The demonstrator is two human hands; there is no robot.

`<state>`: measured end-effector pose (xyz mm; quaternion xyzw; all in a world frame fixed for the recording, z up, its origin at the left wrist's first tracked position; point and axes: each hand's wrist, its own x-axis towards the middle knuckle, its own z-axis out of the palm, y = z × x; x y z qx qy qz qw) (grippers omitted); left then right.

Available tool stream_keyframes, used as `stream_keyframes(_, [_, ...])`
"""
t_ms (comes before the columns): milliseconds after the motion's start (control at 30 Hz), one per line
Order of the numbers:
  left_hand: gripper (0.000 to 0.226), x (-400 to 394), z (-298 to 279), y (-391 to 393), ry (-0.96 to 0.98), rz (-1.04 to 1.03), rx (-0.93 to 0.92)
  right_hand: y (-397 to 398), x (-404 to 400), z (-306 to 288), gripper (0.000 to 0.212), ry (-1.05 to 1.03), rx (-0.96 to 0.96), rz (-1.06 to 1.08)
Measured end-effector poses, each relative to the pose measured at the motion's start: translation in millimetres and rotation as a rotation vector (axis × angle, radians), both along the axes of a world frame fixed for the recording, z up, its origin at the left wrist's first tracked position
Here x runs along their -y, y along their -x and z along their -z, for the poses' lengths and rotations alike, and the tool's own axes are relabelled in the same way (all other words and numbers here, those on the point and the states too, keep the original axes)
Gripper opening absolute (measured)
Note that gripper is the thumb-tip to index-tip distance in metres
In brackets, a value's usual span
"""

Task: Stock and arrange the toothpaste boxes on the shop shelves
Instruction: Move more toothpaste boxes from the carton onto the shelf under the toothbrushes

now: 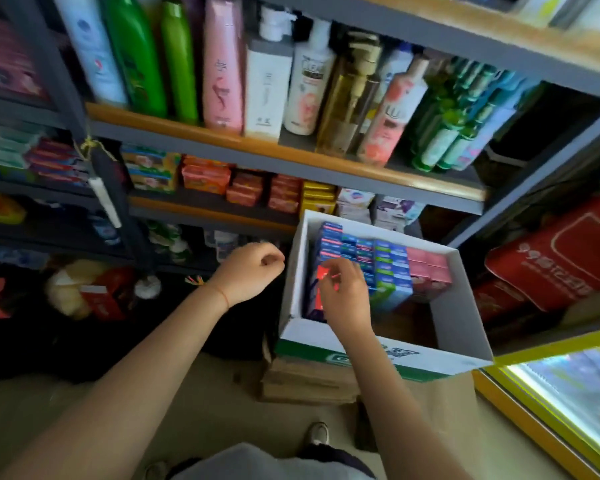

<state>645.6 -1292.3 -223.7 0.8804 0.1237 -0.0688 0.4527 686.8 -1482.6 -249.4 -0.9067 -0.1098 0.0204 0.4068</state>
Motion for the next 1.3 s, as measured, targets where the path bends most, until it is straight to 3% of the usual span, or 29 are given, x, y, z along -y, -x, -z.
stream_keyframes(200, [0.025, 138.5, 34.1, -68.8, -0.262, 0.119, 0.143, -87.0, 138.3, 23.1, 0.027, 0.248, -0.022, 0.017])
stream_keyframes(333, [0.042, 204.1, 51.7, -100.6, -0.392, 0.232, 0.106, -121.3, 192.1, 35.4, 0.028, 0.430, 0.068, 0.003])
stream_keyframes(433, [0.058, 232.8, 61.7, -121.0, -0.487, 0.305, 0.007, -137.7, 205.6, 42.4, 0.041, 0.581, 0.093, -0.136])
stream_keyframes(600, [0.065, 248.5, 71.0, -131.0, -0.688, 0.374, -0.108, -150.2, 214.4, 54.9, 0.052, 0.700, 0.082, -0.300])
stream_keyframes(700, [0.065, 249.9, 74.9, -127.5, -0.714, 0.362, -0.106, -148.6, 215.5, 59.8, 0.052, 0.668, 0.114, -0.287])
stream_keyframes(1033, [0.063, 253.5, 73.2, -129.9, -0.643, 0.332, -0.170, -158.4, 237.2, 53.6, 0.023, 0.550, 0.218, -0.379])
stream_keyframes(1133, [0.066, 250.5, 63.3, -137.1, -0.585, 0.342, -0.222, -169.7, 244.2, 18.2, 0.027, 0.282, 0.123, -0.392])
stream_keyframes(1200, [0.078, 250.8, 47.6, -142.0, -0.430, 0.297, -0.241, -176.7, 247.4, -10.0, 0.029, 0.063, -0.046, -0.354])
stream_keyframes(1300, [0.084, 258.6, 23.4, -143.9, 0.056, 0.110, -0.217, -184.5, 243.9, -31.9, 0.025, -0.282, -0.140, -0.215])
